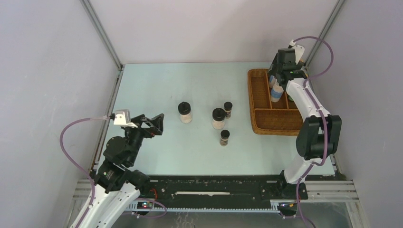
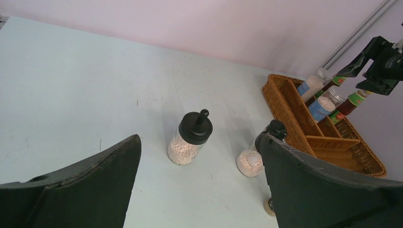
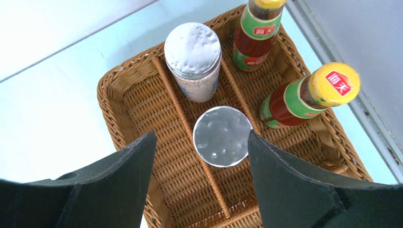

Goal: Organize the condiment bottles
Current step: Place the bottle in the storage box.

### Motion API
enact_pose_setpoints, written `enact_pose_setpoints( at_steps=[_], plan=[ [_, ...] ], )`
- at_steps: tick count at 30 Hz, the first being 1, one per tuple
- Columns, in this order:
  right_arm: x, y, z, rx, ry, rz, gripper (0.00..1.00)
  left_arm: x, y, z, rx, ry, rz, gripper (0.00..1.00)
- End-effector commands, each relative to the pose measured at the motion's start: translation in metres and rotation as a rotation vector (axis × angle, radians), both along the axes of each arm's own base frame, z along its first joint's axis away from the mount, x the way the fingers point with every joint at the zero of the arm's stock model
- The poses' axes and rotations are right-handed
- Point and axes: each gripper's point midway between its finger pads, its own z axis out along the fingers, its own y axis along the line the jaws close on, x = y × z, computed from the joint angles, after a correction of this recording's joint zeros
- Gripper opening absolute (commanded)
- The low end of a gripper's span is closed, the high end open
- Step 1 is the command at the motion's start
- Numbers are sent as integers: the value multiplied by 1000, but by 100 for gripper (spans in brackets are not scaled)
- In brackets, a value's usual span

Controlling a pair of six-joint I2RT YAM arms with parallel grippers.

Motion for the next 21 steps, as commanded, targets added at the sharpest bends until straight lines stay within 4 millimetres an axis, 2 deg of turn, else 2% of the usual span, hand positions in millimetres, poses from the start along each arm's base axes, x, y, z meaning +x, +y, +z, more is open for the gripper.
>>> enact_pose_setpoints(
  at_steps=[1,8,14,21],
  plan=[
    [-9,-2,46,-25,-92,-13,79,-1,-4,-3,-15,-9,-19,100],
    [-18,14,64,-44,-118,41,79,-2,-4,-3,-17,-12,-19,100],
    [-26,67,71,-48,-101,203,79,0,-5,-4,-14,-5,-24,100],
    [-49,145,68,-35,-70,422,79,1,-7,-7,-11,6,-27,100]
  ],
)
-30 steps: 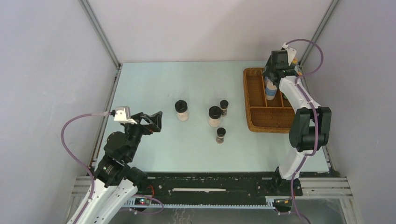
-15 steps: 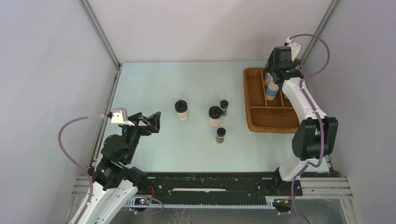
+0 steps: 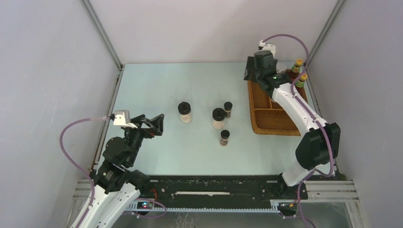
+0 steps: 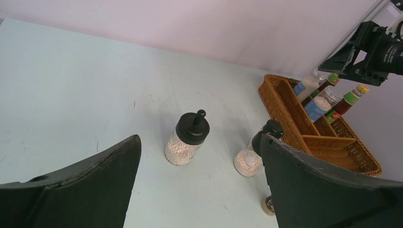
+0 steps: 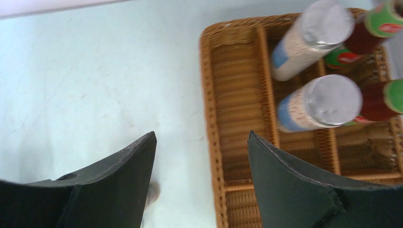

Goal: Organize the condiment bottles
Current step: Place the bottle in the storage box, then pick up the bottle from the center of the board.

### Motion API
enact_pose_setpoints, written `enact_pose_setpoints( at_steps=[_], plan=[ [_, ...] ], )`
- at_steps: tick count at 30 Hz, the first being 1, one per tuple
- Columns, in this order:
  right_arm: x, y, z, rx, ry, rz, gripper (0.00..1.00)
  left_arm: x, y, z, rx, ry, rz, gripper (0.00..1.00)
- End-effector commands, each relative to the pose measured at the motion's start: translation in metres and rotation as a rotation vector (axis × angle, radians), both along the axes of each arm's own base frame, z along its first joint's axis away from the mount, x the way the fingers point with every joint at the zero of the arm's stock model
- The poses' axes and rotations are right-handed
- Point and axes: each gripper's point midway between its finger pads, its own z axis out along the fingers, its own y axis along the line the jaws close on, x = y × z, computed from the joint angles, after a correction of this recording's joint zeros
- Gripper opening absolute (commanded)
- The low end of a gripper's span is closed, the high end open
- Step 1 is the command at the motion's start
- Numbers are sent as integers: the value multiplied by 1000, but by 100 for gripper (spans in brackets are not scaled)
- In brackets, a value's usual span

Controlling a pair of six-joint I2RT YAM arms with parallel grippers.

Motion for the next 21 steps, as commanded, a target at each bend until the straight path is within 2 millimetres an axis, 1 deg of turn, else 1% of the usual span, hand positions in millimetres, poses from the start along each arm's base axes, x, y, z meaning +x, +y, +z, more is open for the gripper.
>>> enact_pose_setpoints(
  at_steps=[1,2,3,4,9,15,19,21],
  plan=[
    [-23,46,27,0,-30,145,79,4,-6,-10,-2,21,-14,100],
    [-30,60,26,-6,-25,177,79,5,-6,-11,-1,23,-14,100],
    [-34,66,24,-11,-19,190,79,5,-6,-11,0,25,-15,100],
    [-40,78,23,-13,-12,218,79,5,-7,-12,-1,27,-15,100],
    [-65,110,13,-10,24,298,79,5,-7,-13,0,32,-17,100],
    [-92,139,-9,-27,76,371,79,5,-8,-13,-1,36,-22,100],
    [-107,151,-25,-33,112,414,79,5,-8,-12,-3,32,-20,100],
    [-114,156,-30,-36,117,432,79,5,-8,-13,-1,34,-19,100]
  ],
)
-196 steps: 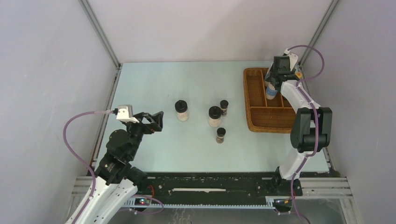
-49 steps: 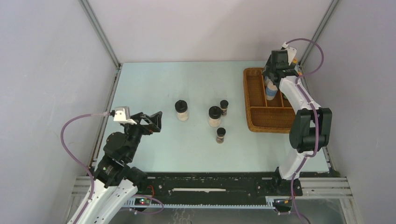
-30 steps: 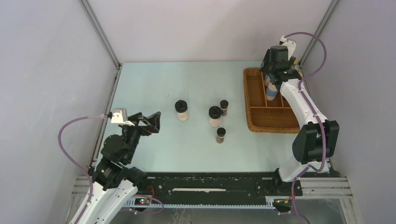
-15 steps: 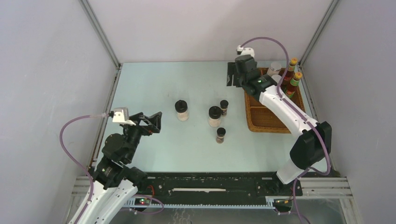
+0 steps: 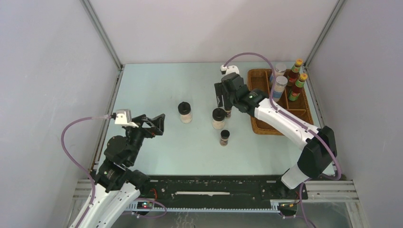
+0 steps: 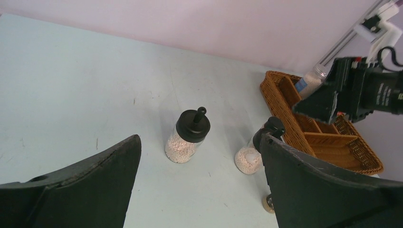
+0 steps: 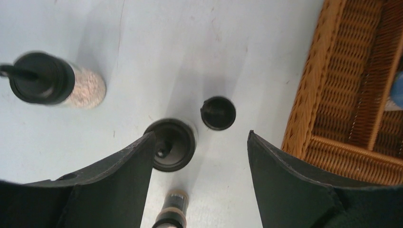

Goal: Organize the condiment bottles
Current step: Pick up the bottle from the center of the board.

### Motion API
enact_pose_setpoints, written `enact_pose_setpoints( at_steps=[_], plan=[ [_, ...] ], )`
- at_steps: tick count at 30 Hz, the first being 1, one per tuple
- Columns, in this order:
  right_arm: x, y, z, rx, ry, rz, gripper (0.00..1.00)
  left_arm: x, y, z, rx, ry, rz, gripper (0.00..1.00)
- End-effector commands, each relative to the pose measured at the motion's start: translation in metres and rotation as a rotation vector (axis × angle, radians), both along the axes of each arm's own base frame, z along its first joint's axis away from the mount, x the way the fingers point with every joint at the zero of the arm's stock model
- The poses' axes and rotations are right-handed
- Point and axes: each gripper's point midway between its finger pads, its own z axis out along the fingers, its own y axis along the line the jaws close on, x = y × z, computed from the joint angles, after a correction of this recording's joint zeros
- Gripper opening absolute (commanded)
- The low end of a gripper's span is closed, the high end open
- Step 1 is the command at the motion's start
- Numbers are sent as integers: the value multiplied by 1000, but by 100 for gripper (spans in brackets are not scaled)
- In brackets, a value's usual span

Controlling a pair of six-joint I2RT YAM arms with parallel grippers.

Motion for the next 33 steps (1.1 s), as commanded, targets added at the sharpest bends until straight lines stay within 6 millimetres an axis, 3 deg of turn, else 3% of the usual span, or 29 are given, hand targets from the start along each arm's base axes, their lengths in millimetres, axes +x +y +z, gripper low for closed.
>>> enact_pose_setpoints(
  at_steps=[1,18,20,33],
  plan=[
    [-18,9,2,17,-4,31,79,2,-5,-9,-8,16,-14,100],
    [-55,28,-23,-1,53,121,83,4,-7,-10,-13,21,-18,100],
    [-55,30,-26,1,61,126,99,4,-7,-10,-12,22,-17,100],
    [-50,35,-42,15,91,129,99,4,-6,-12,-6,25,-14,100]
  ],
)
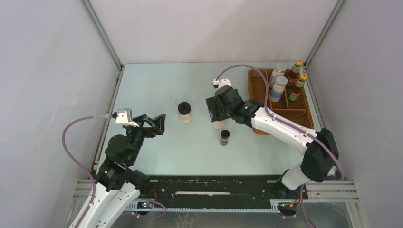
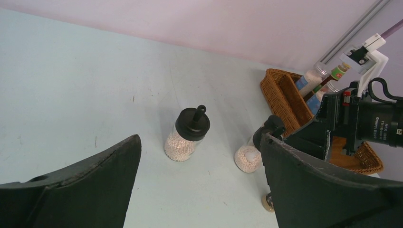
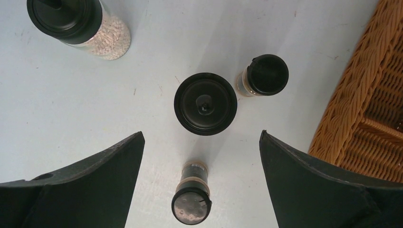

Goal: Organize the condiment bottles
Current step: Pick up the bottle from the center of the board.

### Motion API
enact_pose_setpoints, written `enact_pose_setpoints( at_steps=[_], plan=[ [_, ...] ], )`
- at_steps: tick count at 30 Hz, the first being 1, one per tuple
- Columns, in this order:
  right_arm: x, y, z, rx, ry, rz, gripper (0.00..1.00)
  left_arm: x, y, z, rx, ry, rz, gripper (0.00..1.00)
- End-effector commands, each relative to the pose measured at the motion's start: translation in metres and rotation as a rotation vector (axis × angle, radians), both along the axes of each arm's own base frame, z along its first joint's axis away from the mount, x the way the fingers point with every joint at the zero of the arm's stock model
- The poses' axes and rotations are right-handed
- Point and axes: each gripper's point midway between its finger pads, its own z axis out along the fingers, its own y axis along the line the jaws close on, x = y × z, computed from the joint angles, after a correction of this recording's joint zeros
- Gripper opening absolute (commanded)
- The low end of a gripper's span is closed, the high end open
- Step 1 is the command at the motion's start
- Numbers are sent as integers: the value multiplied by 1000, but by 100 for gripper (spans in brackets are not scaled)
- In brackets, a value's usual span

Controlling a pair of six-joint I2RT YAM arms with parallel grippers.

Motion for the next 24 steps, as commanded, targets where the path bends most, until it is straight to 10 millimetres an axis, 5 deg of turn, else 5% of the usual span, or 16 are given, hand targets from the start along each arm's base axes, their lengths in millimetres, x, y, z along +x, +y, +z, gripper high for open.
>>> enact_pose_setpoints(
  at_steps=[1,24],
  plan=[
    [3,5,-5,34,3,-11,99,2,-5,-9,-5,12,-12,100],
    [20,11,-38,35,45,-36,94,4,-5,-12,3,21,-9,100]
  ],
)
